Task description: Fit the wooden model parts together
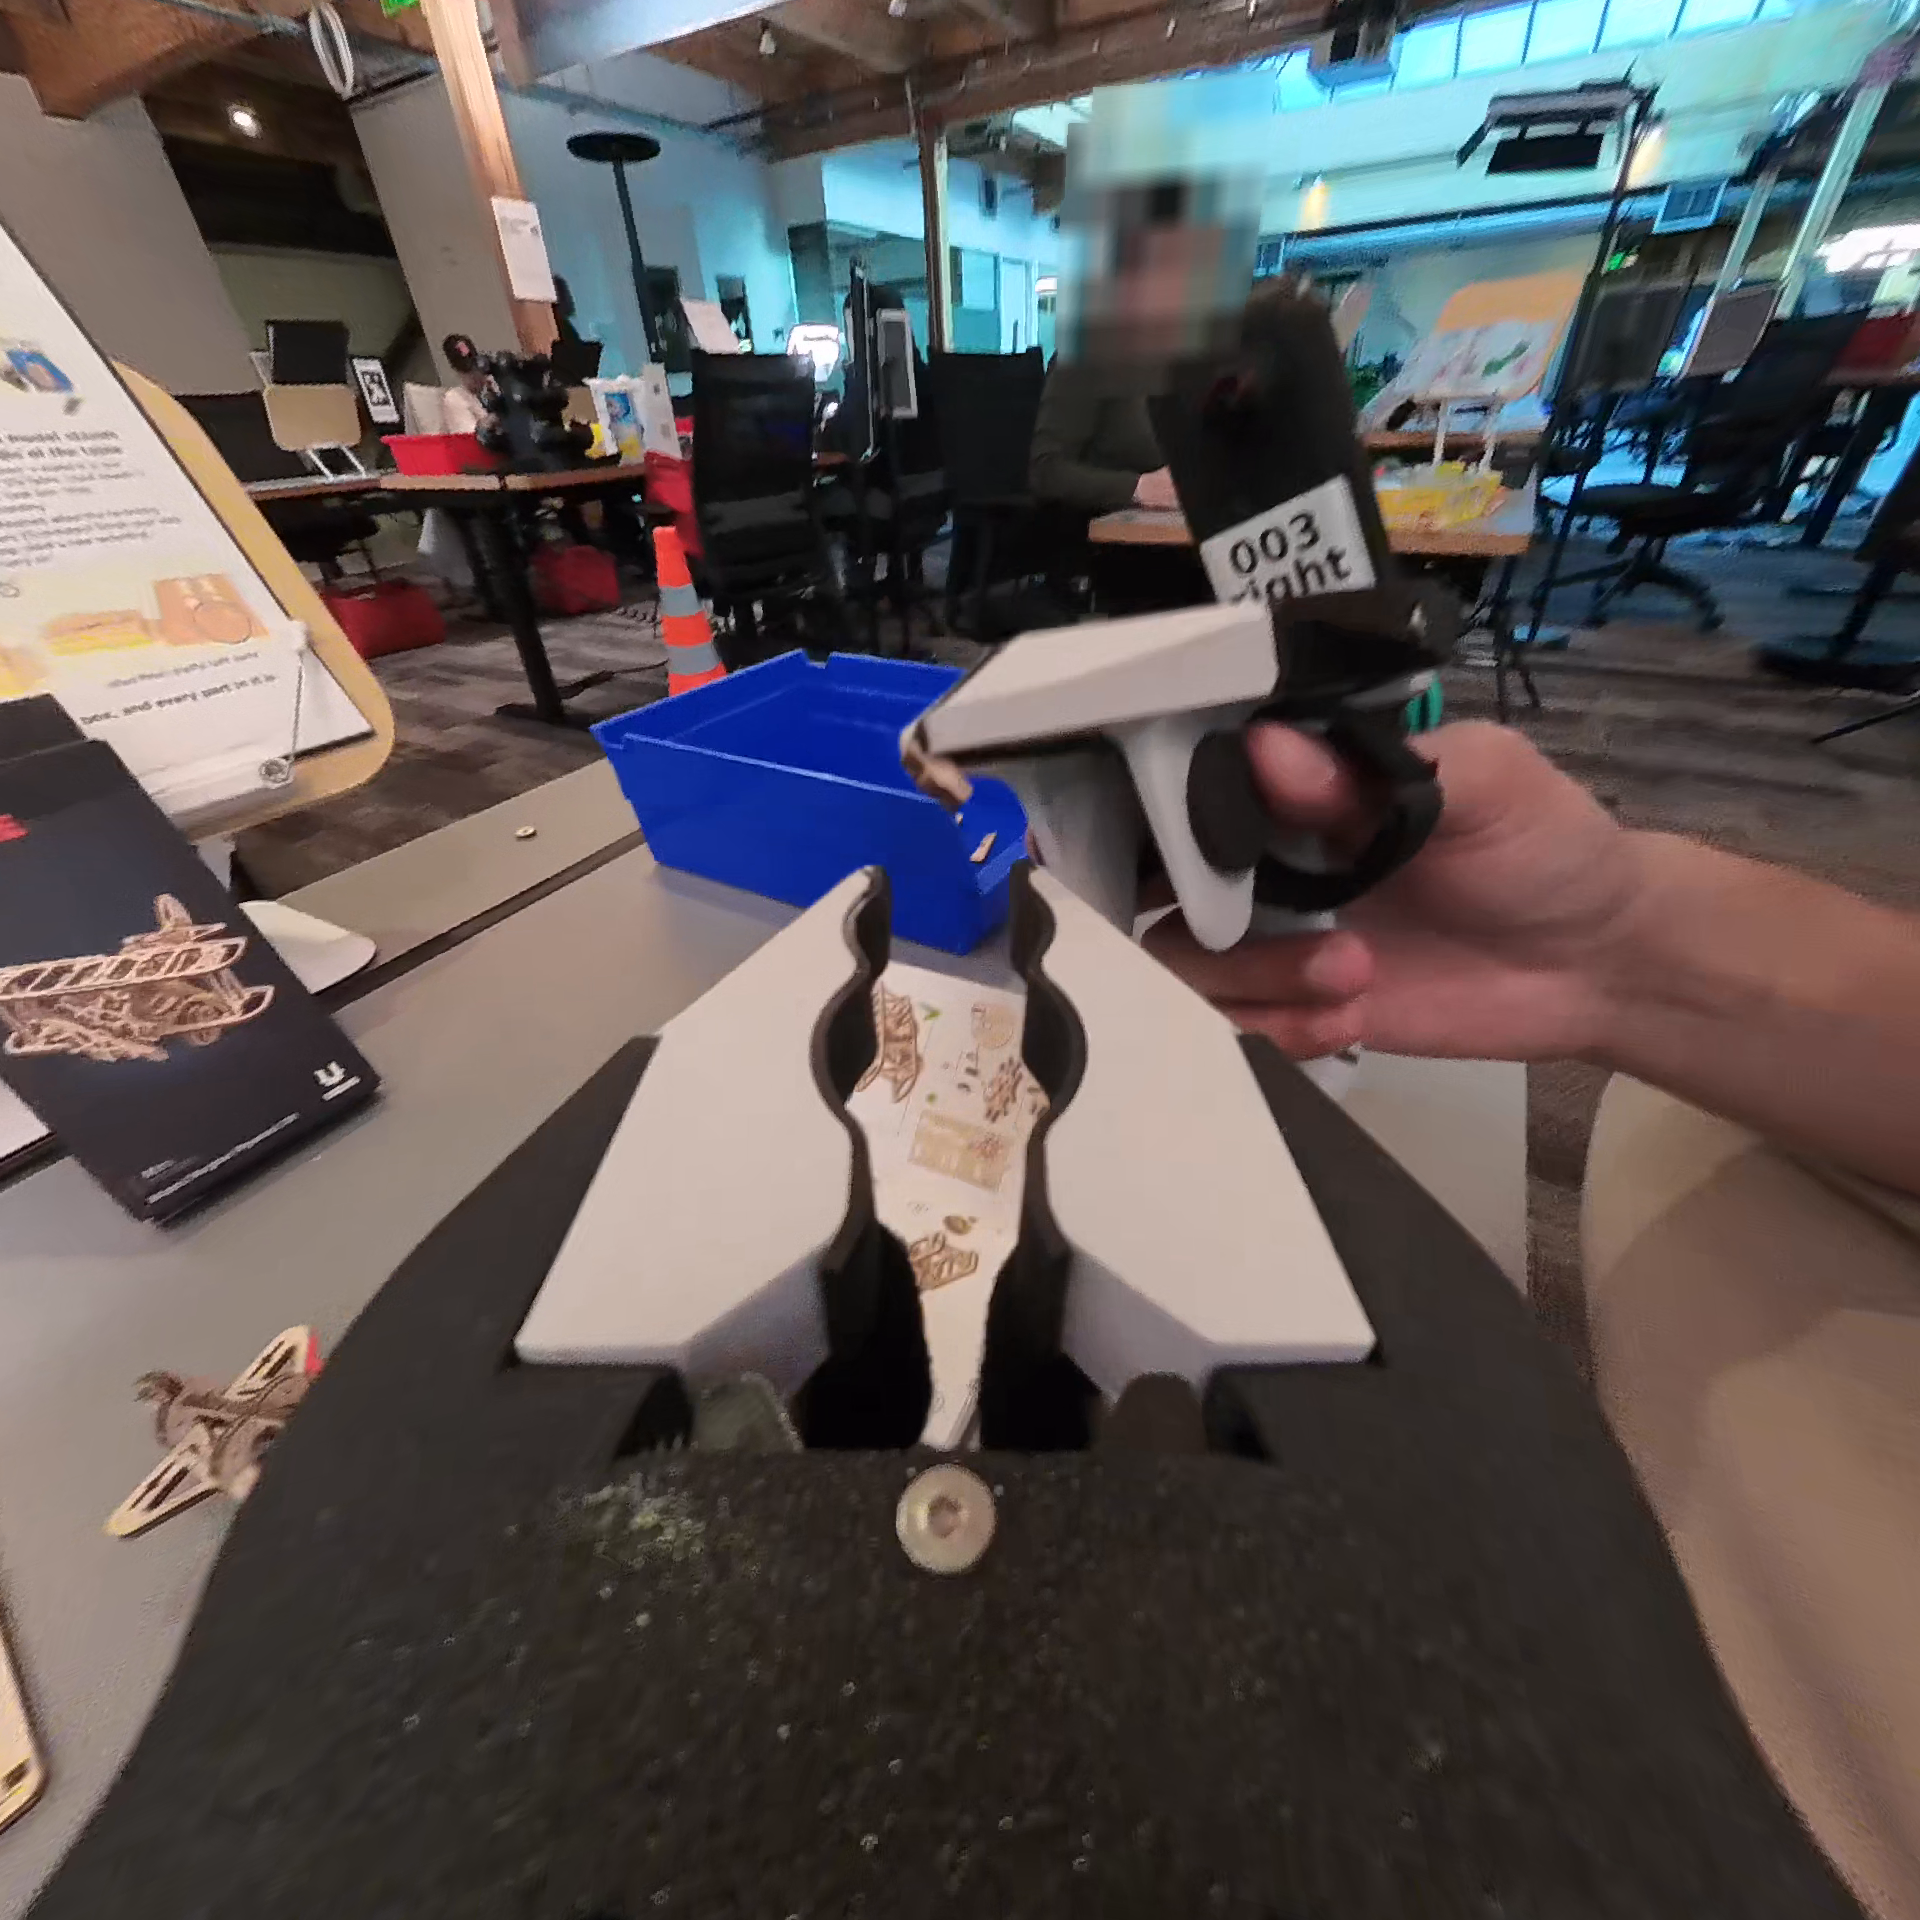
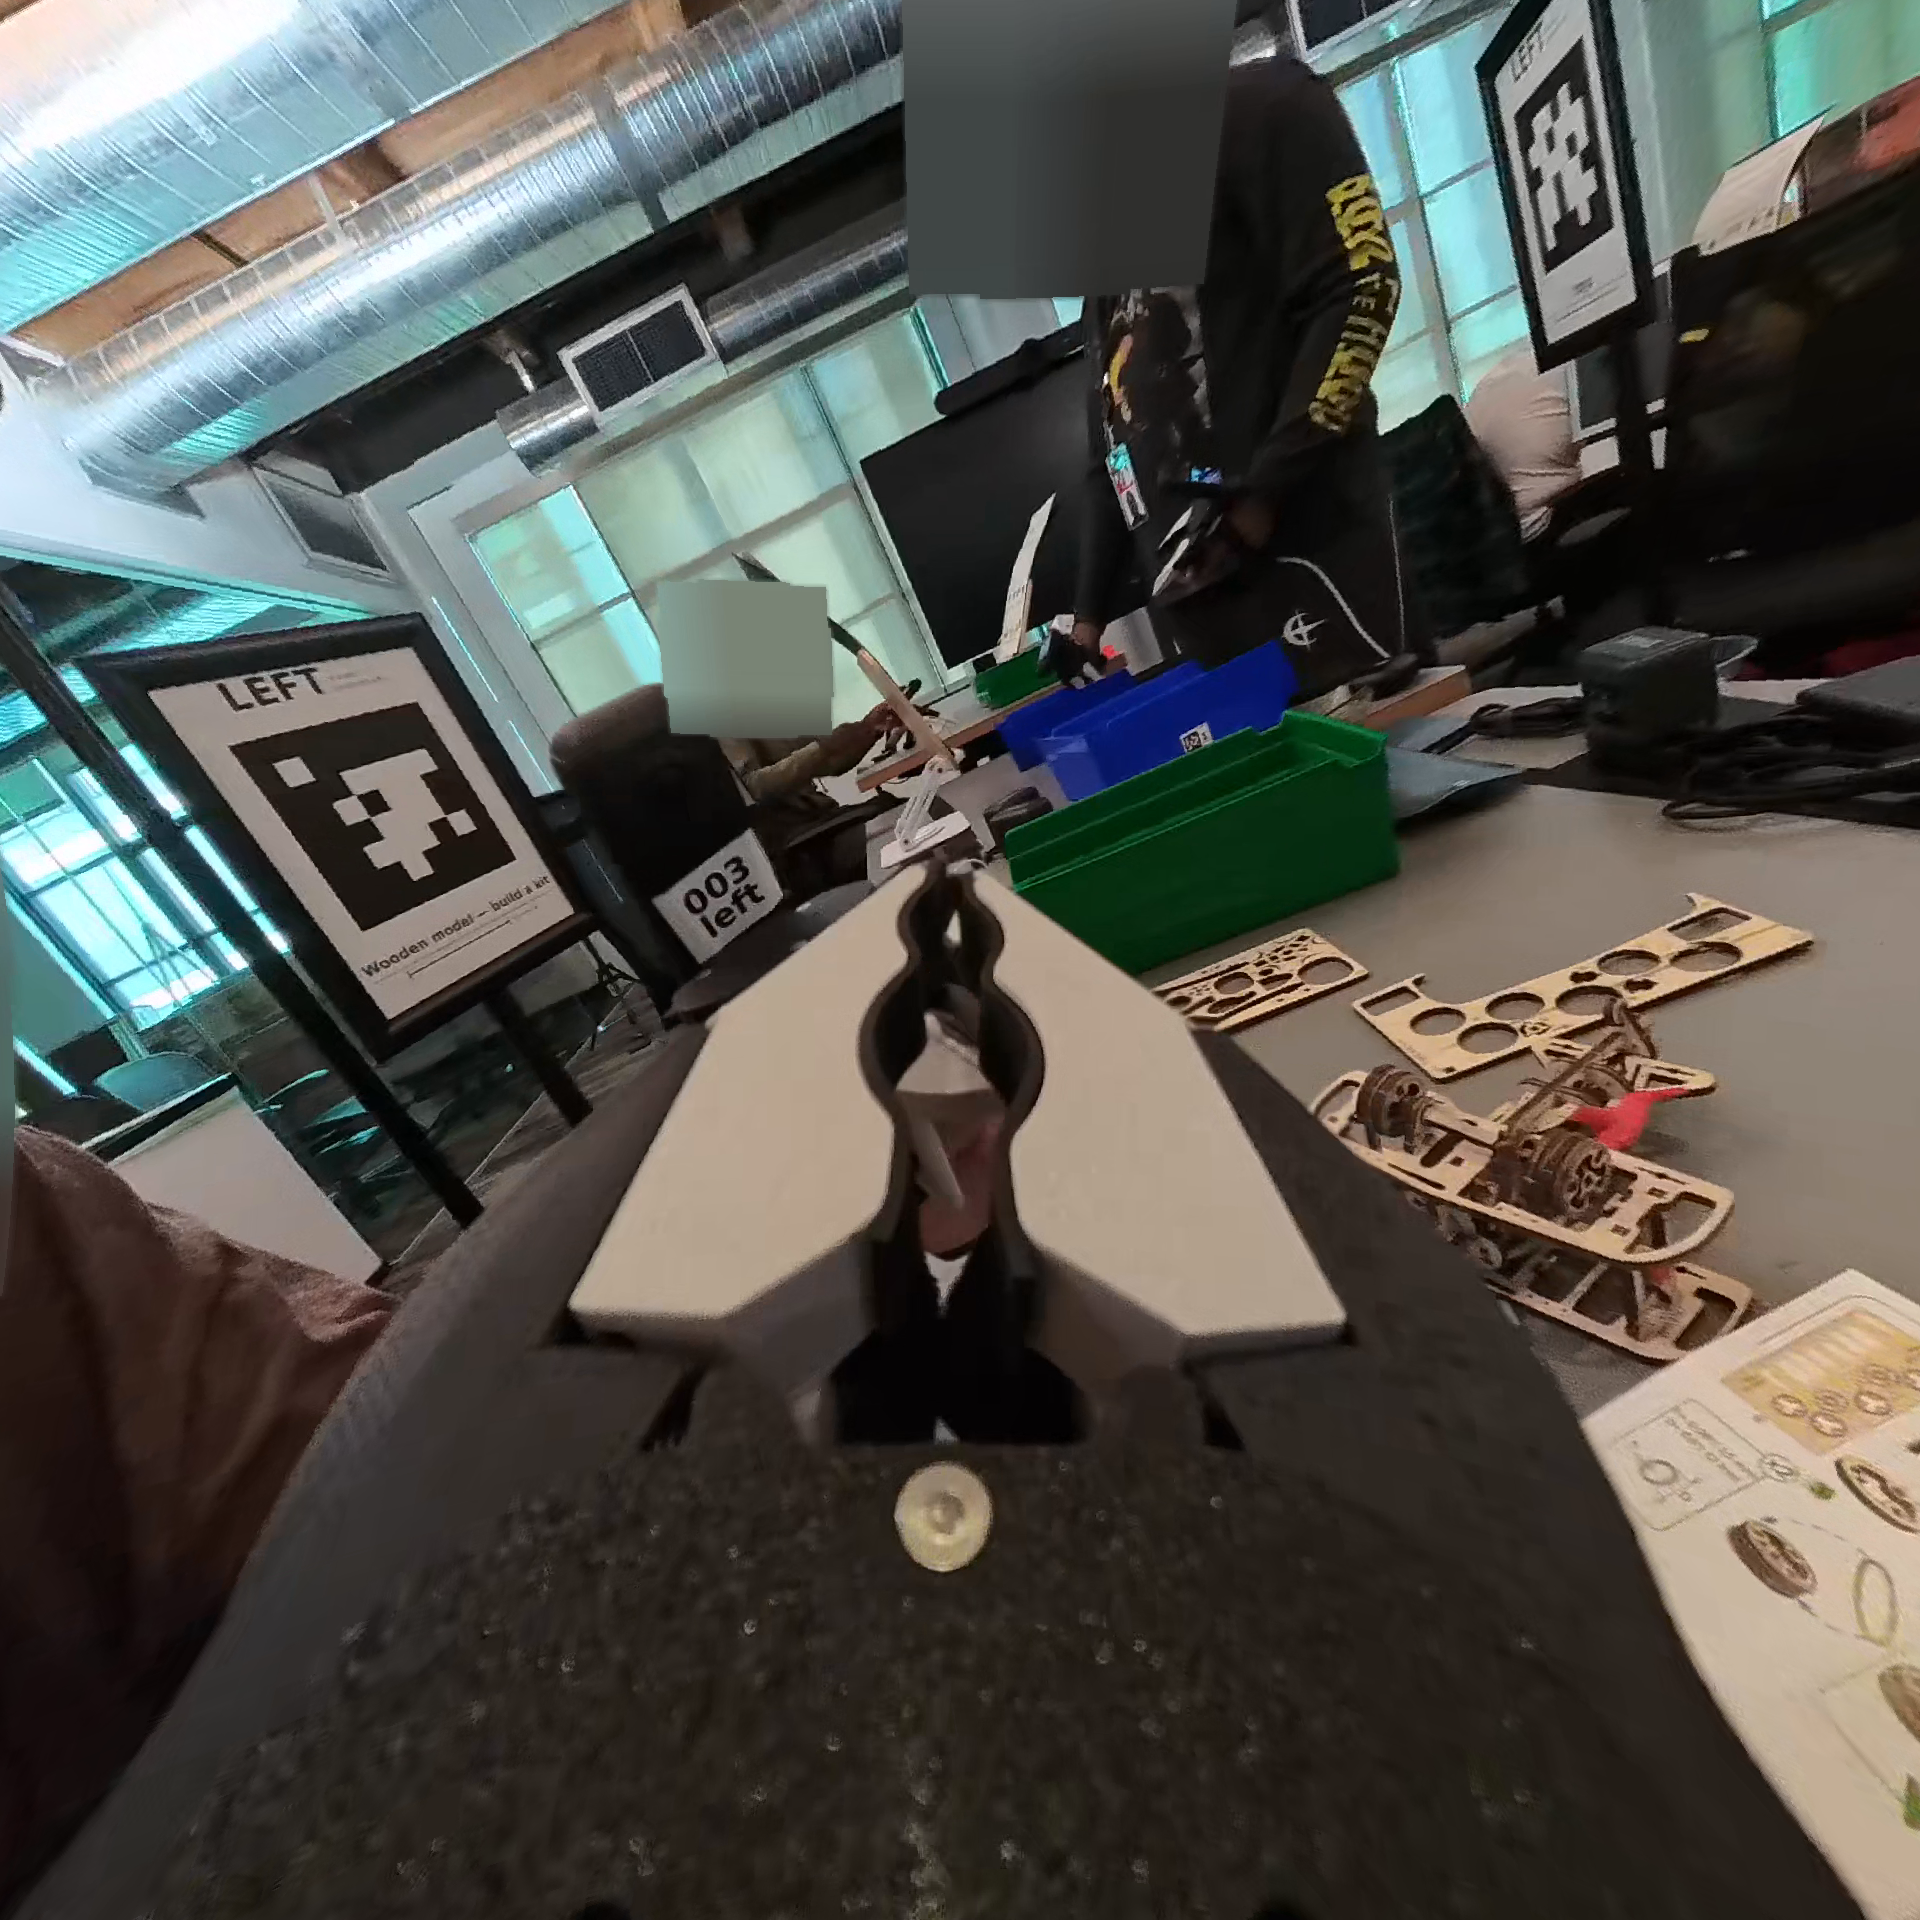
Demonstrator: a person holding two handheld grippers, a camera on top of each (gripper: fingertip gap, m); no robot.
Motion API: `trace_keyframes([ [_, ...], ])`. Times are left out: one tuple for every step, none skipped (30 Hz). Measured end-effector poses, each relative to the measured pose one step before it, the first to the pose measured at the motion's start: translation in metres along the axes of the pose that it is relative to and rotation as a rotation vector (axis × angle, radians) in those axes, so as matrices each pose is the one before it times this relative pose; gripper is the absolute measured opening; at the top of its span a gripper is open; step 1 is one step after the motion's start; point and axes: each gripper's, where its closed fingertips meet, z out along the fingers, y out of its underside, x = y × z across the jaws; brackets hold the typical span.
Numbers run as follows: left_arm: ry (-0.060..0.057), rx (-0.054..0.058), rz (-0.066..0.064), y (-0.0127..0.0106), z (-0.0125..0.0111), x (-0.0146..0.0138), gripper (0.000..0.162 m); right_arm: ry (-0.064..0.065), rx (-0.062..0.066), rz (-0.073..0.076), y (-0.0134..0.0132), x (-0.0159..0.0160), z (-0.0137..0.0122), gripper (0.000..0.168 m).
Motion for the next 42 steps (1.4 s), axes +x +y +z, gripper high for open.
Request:
trace_keyframes([
  [0.0003,0.0125,-0.0066,-0.00282,-0.00071,0.00028,0.019,0.0028,-0.0025,0.0025,0.00128,0.00104,0.00065,0.001],
  [-0.0024,0.0060,-0.0018,-0.00141,-0.00086,-0.00051,0.019,0.0043,-0.0036,0.0042,0.00113,0.00146,-0.00010,0.001],
  [-0.0032,0.0028,-0.0005,-0.00035,-0.00078,-0.00134,0.017,0.0071,-0.0006,0.0032,0.00017,0.00194,-0.00061,0.000],
  [-0.0031,-0.0055,-0.0025,0.00052,-0.00061,-0.00178,0.016,0.0074,0.0019,0.0017,-0.00037,0.00178,-0.00095,0.000],
  [-0.0055,-0.0022,-0.0030,0.00028,-0.00083,-0.00244,0.014,0.0067,0.0018,-0.0005,-0.00040,0.00163,-0.00106,0.000],
  [-0.0053,0.0047,-0.0044,-0.00057,-0.00129,-0.00263,0.013,0.0075,-0.0001,-0.0022,-0.00017,0.00160,-0.00093,0.000],
  [-0.0010,0.0052,-0.0070,-0.00097,-0.00136,-0.00192,0.012,0.0082,-0.0039,-0.0036,0.00058,0.00167,-0.00054,0.000],
  [0.0053,0.0068,-0.0098,-0.00142,-0.00138,-0.00091,0.012,0.0088,-0.0082,-0.0086,0.00127,0.00155,-0.00009,0.000],
  [0.0101,0.0049,-0.0112,-0.00119,-0.00131,-0.00009,0.011,0.0056,-0.0055,-0.0137,0.00108,0.00071,0.00040,0.000],
  [0.0108,-0.0012,-0.0099,-0.00005,-0.00061,0.00047,0.012,0.0013,0.0005,-0.0161,0.00029,-0.00021,0.00061,0.001],
  [0.0096,0.0004,-0.0067,0.00002,-0.00031,0.00065,0.011,0.0047,-0.0024,-0.0205,0.00077,0.00004,0.00092,0.001],
  [0.0129,0.0016,-0.0059,-0.00025,-0.00041,0.00145,0.012,0.0089,-0.0077,-0.0229,0.00144,0.00069,0.00081,0.001],
  [0.0174,0.0034,-0.0087,-0.00062,-0.00047,0.00213,0.012,0.0067,-0.0088,-0.0182,0.00149,0.00042,0.00062,0.000],
  [0.0227,0.0061,-0.0180,-0.00107,-0.00052,0.00254,0.012,-0.0023,-0.0061,-0.0080,0.00105,-0.00076,0.00052,0.000],
  [0.0176,0.0088,-0.0253,-0.00157,-0.00049,0.00110,0.012,-0.0057,0.0002,-0.0023,-0.00006,-0.00113,0.00003,0.001],
  [0.0157,0.0121,-0.0236,-0.00203,-0.00066,0.00068,0.012,-0.0042,0.0042,-0.0024,-0.00088,-0.00080,-0.00042,0.000],
  [0.0135,0.0109,-0.0187,-0.00168,-0.00076,0.00058,0.012,-0.0050,0.0015,-0.0006,-0.00046,-0.00075,-0.00031,0.000],
  [0.0110,0.0042,-0.0115,-0.00065,-0.00040,0.00054,0.010,-0.0059,0.0016,0.0008,-0.00044,-0.00105,-0.00026,0.001],
  [0.0011,0.0035,-0.0030,-0.00043,-0.00031,-0.00049,0.006,-0.0031,0.0024,0.0004,-0.00037,-0.00052,-0.00014,0.001],
  [-0.0013,-0.0022,0.0033,0.00023,-0.00006,-0.00022,0.006,0.0000,0.0007,0.0005,0.00018,0.00006,0.00000,0.001],
  [-0.0043,-0.0061,0.0056,0.00069,0.00017,-0.00026,0.005,0.0003,-0.0011,0.0020,0.00017,0.00025,0.00008,0.000],
  [-0.0046,-0.0018,0.0081,0.00008,-0.00007,-0.00021,0.005,-0.0005,-0.0005,0.0025,-0.00001,0.00001,0.00006,0.000],
  [-0.0022,0.0007,0.0051,-0.00023,-0.00007,-0.00002,0.004,-0.0010,0.0009,0.0023,-0.00026,-0.00025,0.00004,0.000],
  [-0.0011,0.0008,0.0038,-0.00026,0.00006,0.00004,0.004,0.0000,0.0014,0.0011,-0.00029,-0.00016,0.00003,0.002],
  [-0.0023,-0.0007,0.0069,0.00008,0.00000,-0.00003,0.004,-0.0001,0.0007,0.0006,0.00003,-0.00014,-0.00001,0.002],
  [-0.0048,-0.0005,0.0165,0.00011,-0.00022,-0.00018,0.004,-0.0014,0.0001,0.0020,0.00012,-0.00009,0.00011,0.002],
  [-0.0101,-0.0017,0.0252,0.00031,-0.00015,-0.00050,0.003,-0.0009,0.0002,0.0051,0.00015,0.00019,-0.00001,0.002],
  [-0.0182,-0.0028,0.0325,0.00031,-0.00021,-0.00129,0.003,0.0038,0.0014,0.0057,-0.00022,0.00093,-0.00022,0.003],
  [-0.0292,0.0003,0.0397,-0.00028,-0.00033,-0.00235,0.003,0.0121,0.0040,0.0015,-0.00114,0.00224,-0.00099,0.004],
  [-0.0317,0.0021,0.0492,-0.00090,-0.00058,-0.00210,0.003,0.0194,0.0064,-0.0009,-0.00214,0.00353,-0.00191,0.008],
  [-0.0305,0.0005,0.0545,-0.00072,-0.00047,-0.00152,0.003,0.0206,0.0062,0.0025,-0.00286,0.00361,-0.00273,0.011],
  [-0.0327,-0.0015,0.0558,-0.00042,-0.00031,-0.00160,0.002,0.0220,0.0019,0.0105,-0.00272,0.00381,-0.00324,0.013],
  [-0.0278,-0.0003,0.0487,-0.00026,-0.00008,-0.00120,0.002,0.0281,-0.0108,0.0213,-0.00128,0.00445,-0.00336,0.015],
  [-0.0187,-0.0020,0.0404,0.00030,0.00031,-0.00027,0.002,0.0267,-0.0225,0.0285,0.00029,0.00396,-0.00298,0.016],
  [-0.0068,-0.0062,0.0322,0.00137,0.00077,0.00094,0.002,0.0190,-0.0275,0.0261,0.00081,0.00239,-0.00205,0.016],
  [-0.0036,-0.0104,0.0214,0.00199,0.00127,0.00082,0.002,0.0021,-0.0246,0.0157,0.00085,-0.00082,-0.00128,0.016],
  [-0.0032,-0.0153,0.0189,0.00304,0.00150,0.00073,0.002,-0.0088,-0.0122,0.0048,0.00006,-0.00293,-0.00051,0.016],
  [-0.0064,-0.0174,0.0223,0.00345,0.00160,0.00040,0.002,0.0050,-0.0128,0.0042,0.00092,-0.00090,-0.00025,0.016],
  [-0.0054,-0.0168,0.0280,0.00350,0.00157,0.00092,0.002,0.0048,-0.0205,-0.0040,0.00256,-0.00092,0.00021,0.017],
  [-0.0069,-0.0157,0.0261,0.00308,0.00145,0.00091,0.002,0.0010,-0.0255,-0.0121,0.00391,-0.00136,0.00088,0.016],
  [-0.0037,-0.0114,0.0182,0.00206,0.00142,0.00113,0.002,0.0071,-0.0288,-0.0148,0.00472,-0.00015,0.00131,0.016],
  [0.0004,-0.0083,0.0096,0.00128,0.00131,0.00149,0.002,0.0163,-0.0267,-0.0154,0.00474,0.00155,0.00163,0.016],
])
